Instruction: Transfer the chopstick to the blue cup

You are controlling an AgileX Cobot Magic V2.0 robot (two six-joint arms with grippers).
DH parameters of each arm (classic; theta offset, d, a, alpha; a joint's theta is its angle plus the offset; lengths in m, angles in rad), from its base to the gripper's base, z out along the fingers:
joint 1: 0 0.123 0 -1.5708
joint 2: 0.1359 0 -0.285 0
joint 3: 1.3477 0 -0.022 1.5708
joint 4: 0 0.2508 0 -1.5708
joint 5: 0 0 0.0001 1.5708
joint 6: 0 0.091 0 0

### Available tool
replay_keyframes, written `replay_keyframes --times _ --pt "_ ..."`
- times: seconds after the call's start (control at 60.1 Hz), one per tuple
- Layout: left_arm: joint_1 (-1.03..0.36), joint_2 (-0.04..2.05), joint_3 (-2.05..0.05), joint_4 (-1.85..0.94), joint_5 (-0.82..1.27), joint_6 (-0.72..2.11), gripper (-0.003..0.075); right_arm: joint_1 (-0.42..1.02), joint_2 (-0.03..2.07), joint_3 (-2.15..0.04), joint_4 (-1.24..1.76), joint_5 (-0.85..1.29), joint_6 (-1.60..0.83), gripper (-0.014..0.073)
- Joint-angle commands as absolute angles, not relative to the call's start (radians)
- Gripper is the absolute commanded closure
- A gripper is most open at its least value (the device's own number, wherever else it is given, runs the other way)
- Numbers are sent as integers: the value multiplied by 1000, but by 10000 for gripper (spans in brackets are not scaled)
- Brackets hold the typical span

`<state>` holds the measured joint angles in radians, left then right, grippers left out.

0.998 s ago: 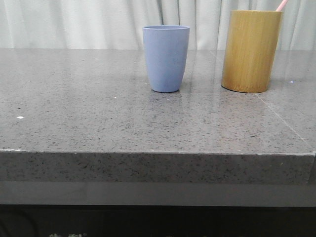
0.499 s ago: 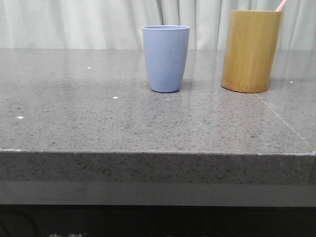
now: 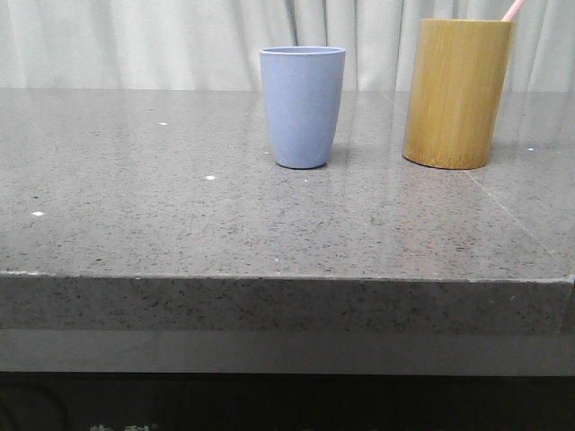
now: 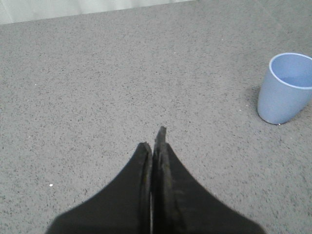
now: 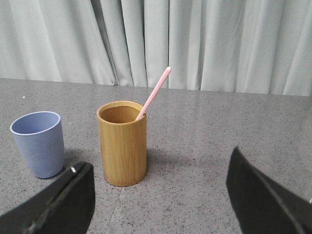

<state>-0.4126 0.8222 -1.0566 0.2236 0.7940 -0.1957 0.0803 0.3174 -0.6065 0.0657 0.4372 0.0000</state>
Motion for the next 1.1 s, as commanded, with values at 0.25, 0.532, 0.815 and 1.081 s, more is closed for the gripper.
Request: replay_keyframes --times 0.25,0.532,0.815,1.081 --pt "-409 409 -659 214 473 -211 739 80 336 -641 60 400 -8 22" --pt "-409 207 -501 193 317 -211 739 80 362 -641 142 353 0 22" --pt "-409 202 -498 193 317 -211 739 80 629 -646 389 56 8 22" --pt "-409 202 -498 193 317 -211 739 80 917 -760 452 -57 8 22"
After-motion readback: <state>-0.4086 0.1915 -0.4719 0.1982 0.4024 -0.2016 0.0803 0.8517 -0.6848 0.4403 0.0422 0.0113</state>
